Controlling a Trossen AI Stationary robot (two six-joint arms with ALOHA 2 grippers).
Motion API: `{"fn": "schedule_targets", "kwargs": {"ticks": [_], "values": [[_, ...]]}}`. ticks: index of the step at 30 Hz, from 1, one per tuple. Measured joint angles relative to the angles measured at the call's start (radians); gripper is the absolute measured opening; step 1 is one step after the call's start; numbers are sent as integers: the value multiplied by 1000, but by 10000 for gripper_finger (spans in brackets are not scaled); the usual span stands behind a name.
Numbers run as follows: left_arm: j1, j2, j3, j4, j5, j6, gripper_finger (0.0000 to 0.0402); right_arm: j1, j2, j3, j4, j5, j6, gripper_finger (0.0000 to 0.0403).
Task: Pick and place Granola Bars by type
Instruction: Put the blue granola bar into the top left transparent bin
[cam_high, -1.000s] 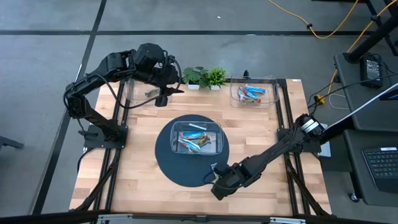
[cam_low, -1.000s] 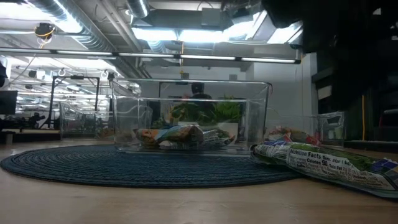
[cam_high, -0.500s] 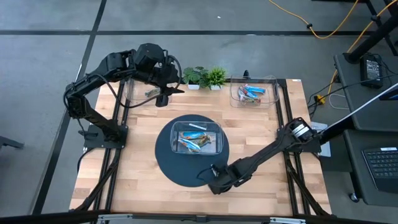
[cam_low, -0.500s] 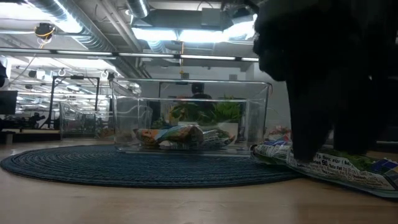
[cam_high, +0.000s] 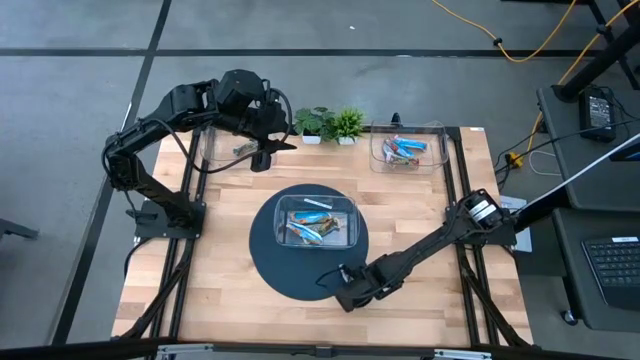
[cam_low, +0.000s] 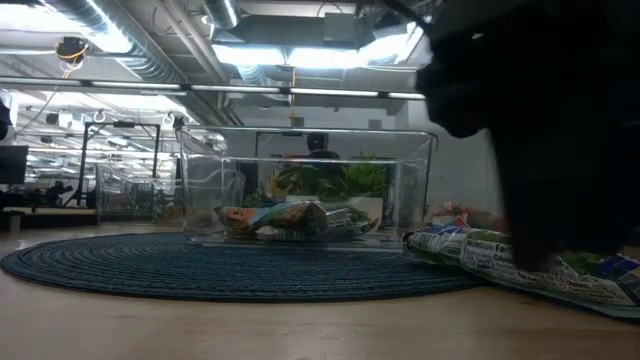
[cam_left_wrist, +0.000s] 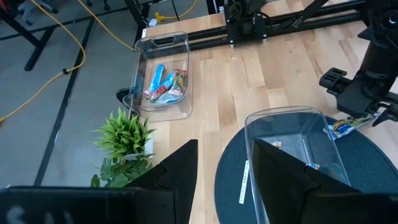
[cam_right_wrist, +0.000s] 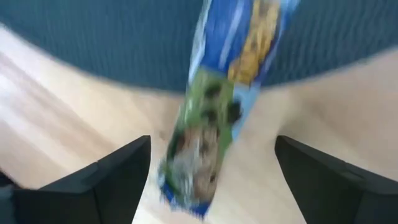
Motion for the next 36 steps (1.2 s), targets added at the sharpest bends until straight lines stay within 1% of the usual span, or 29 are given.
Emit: {"fn": "schedule_targets", "kwargs": {"ticks": [4,9,13,16,19,24,31,33,36], "values": [[0,0,0,0,0,-2,143,25,0,0,-6,-19,25,347],[0,0,0,8,0,-1,143,38,0,0,-29,-11,50,345],[0,0,0,32,0,-2,143,38,0,0,-30,-11,51,321],[0,0,0,56,0,-5,143,37,1,0,-36,-11,48,288],[0,0,0,69,0,-18,143,37,1,-2,-44,-10,46,244],[0,0,0,70,0,-25,143,37,2,-3,-53,-10,27,152],[0,0,0,70,0,-37,143,39,3,-2,-23,-17,-8,23],[0,0,0,70,0,-46,143,39,1,-1,-25,-22,-18,11],[0,0,0,70,0,-51,143,38,-8,-2,-45,-46,-33,21]]}}
